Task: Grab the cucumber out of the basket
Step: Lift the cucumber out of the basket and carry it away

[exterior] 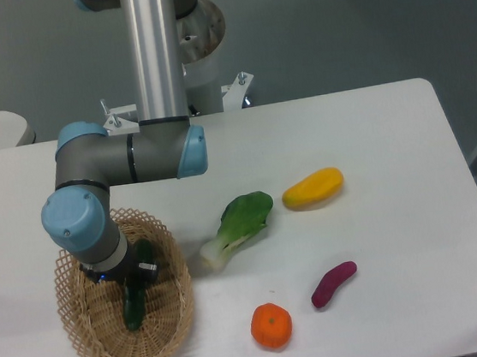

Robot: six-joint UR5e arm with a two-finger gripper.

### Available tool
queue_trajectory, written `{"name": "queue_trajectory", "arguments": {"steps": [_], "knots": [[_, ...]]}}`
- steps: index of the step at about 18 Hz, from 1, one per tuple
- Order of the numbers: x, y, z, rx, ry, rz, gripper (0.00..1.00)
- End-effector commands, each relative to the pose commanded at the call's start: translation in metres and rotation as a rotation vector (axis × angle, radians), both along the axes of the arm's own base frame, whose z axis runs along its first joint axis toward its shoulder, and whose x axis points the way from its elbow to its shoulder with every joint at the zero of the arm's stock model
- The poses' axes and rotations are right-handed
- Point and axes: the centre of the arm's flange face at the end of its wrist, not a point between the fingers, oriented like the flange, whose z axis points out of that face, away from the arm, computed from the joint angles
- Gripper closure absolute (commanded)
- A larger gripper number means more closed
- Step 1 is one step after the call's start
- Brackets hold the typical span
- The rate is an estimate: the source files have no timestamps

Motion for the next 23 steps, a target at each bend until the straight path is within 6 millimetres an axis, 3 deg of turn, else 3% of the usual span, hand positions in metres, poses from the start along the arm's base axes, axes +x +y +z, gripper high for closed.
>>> {"name": "queue_trajectory", "arguments": {"steps": [4, 12, 17, 23], "knots": [[-0.003, 0.001, 0.011, 0.015, 0.008, -0.024, 0.77], [-0.044, 0.005, 0.116, 0.165, 0.086, -0.054, 0.76], [-0.101, -0.026, 0.157, 0.195, 0.131, -0.071, 0.76], [-0.199, -0.097, 0.182, 0.131, 0.134, -0.154, 0.76]]}}
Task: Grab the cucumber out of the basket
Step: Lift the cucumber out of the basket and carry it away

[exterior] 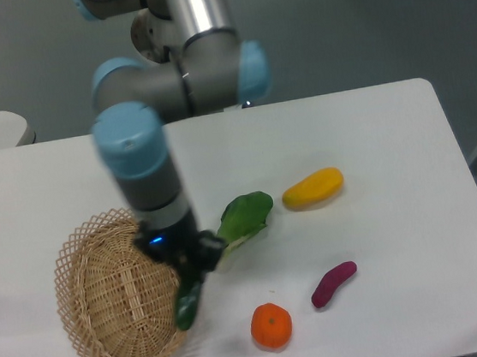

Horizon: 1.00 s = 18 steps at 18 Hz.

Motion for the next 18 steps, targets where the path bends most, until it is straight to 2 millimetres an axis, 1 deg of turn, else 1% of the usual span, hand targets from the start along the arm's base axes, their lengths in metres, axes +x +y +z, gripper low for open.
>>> {"name": "queue_trajectory", "arguments": {"steps": [2, 5, 8, 10, 12, 15, 18], "knots": [[-0.034, -0.026, -0.003, -0.036, -0.007, -0.036, 0.76], [-0.077, -0.068, 0.002, -0.070, -0.003, -0.095, 0.76], [-0.114, -0.106, 0.002, -0.102, 0.005, -0.183, 0.76], [-0.135, -0.129, 0.002, -0.119, 0.010, -0.232, 0.76], [-0.150, -0.149, 0.000, -0.138, 0.004, -0.279, 0.76], [-0.163, -0.166, 0.000, -0.149, 0.008, -0.324, 0.76], [-0.166, -0.169, -0.002, -0.139, 0.002, -0.332, 0.76]]}}
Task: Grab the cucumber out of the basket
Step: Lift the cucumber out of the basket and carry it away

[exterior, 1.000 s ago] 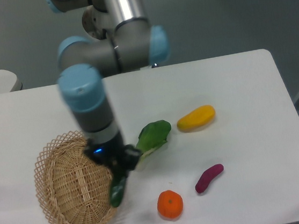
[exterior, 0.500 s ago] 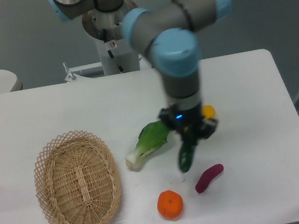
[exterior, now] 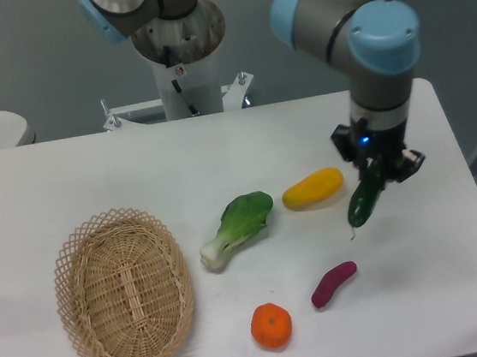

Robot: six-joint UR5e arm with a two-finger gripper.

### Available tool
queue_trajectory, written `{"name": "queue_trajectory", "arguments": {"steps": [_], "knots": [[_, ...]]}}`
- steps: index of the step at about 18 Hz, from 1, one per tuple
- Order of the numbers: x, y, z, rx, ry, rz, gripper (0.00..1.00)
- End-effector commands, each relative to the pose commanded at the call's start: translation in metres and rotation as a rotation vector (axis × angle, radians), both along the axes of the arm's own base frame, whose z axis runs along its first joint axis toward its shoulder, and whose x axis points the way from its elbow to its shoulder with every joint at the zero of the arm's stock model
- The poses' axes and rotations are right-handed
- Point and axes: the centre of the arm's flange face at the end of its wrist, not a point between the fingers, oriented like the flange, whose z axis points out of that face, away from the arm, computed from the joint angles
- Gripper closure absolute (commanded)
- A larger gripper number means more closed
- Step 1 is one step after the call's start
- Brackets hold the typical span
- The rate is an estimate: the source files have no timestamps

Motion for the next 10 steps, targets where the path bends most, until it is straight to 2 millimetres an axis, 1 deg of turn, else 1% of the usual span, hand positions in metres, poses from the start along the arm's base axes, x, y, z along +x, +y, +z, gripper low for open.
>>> {"name": "queue_trajectory", "arguments": {"steps": [4, 10], "knots": [[-0.0029, -0.0020, -0.0010, 0.034, -0.017, 0.003, 0.76], [-0.0009, -0.0002, -0.0008, 0.038, -0.019, 0.000, 0.76]]}}
